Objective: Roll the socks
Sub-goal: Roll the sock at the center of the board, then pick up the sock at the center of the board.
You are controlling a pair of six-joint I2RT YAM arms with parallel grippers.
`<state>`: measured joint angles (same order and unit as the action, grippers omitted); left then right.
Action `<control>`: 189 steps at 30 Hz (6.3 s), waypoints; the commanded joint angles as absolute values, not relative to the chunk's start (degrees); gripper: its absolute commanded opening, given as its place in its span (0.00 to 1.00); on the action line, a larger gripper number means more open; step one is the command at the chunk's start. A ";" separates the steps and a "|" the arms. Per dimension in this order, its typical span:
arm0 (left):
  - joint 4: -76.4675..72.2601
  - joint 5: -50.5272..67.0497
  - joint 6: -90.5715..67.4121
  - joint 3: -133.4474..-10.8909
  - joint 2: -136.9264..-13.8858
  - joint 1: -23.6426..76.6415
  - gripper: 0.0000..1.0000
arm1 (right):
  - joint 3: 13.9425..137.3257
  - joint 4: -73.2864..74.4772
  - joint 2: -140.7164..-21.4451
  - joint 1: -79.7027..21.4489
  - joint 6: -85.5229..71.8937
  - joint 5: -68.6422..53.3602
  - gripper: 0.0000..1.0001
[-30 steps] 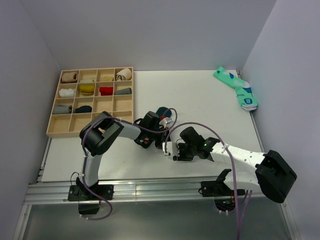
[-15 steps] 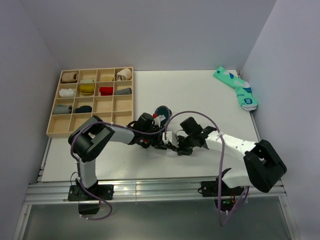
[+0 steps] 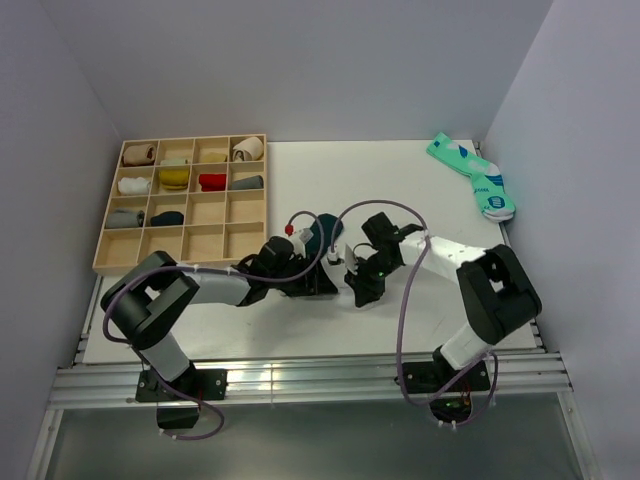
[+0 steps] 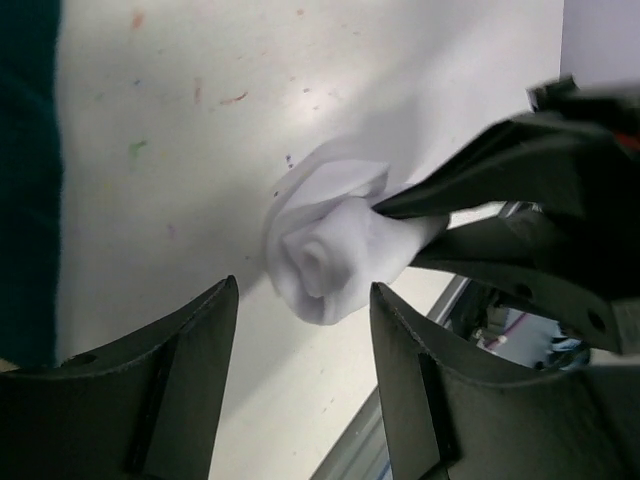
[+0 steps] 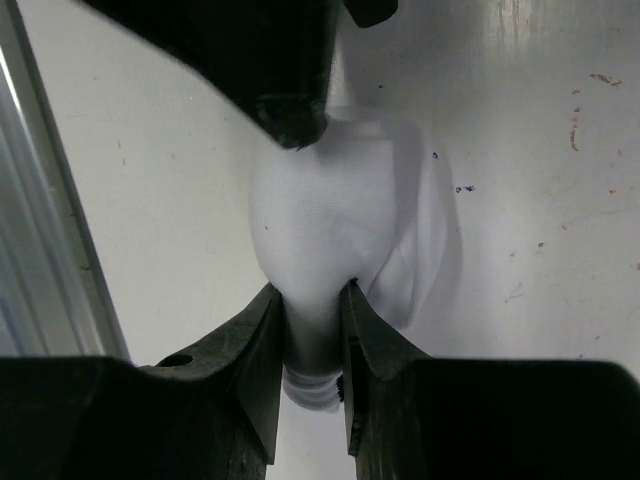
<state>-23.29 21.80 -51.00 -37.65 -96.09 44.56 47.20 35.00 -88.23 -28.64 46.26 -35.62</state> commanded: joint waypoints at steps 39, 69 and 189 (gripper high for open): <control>-34.55 25.93 -30.76 -45.34 -106.70 50.45 0.26 | 63.81 52.04 -110.04 -21.09 47.38 -39.56 0.20; -28.04 24.52 -31.64 -47.99 -112.15 51.06 0.00 | 65.03 46.84 -103.52 -21.01 39.55 -36.29 0.67; -66.80 -22.24 -80.25 -30.41 -95.81 60.56 0.00 | 69.96 57.49 -86.05 -21.10 30.41 -44.57 0.62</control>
